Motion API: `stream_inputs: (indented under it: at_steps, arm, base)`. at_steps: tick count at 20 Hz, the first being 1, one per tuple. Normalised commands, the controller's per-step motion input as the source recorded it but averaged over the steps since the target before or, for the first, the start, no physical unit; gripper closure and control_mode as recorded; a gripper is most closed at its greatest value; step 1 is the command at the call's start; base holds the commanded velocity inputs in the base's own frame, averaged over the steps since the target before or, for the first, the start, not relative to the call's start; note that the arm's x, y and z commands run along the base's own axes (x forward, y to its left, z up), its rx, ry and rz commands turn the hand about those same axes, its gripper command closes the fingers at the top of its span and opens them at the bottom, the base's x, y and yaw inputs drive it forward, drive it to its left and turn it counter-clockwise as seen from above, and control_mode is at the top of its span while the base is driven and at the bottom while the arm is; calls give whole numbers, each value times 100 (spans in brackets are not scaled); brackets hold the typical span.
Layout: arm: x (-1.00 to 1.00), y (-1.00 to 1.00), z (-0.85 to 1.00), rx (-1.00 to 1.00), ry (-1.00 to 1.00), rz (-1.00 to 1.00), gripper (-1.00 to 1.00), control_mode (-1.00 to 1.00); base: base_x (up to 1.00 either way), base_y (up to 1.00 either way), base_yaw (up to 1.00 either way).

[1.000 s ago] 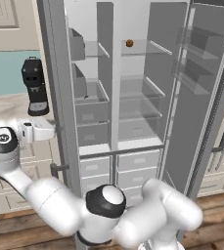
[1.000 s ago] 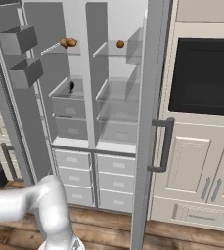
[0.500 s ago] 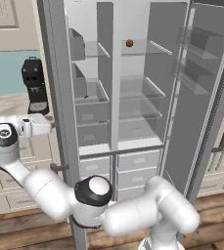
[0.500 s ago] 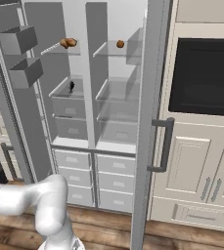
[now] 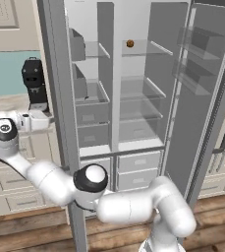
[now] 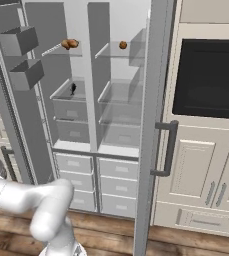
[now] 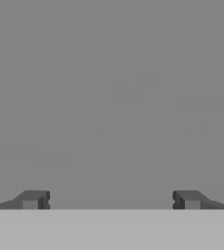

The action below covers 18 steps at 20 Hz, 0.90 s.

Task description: There's a fish in the fridge that needs to be moved to the freezer for freezing. Pick up the fish from the fridge, place it on any shelf in the freezer, and close the fridge and freezer doors when done.

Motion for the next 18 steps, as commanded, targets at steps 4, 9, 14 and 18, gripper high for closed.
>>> stream_inputs:
  at_steps: [4,9,14,18]
  arm:
    - [0,-84,0,8,0,0,-100,-100]
    - [-22,-100,0,13,0,3,-100,-100]
    - [-5,-100,0,15,-3,20,-100,-100]
    - [-10,-100,0,16,-18,48,-100,-100]
  base:
    - [0,0,0]
    - [0,0,0]
    - [0,0,0]
    - [0,0,0]
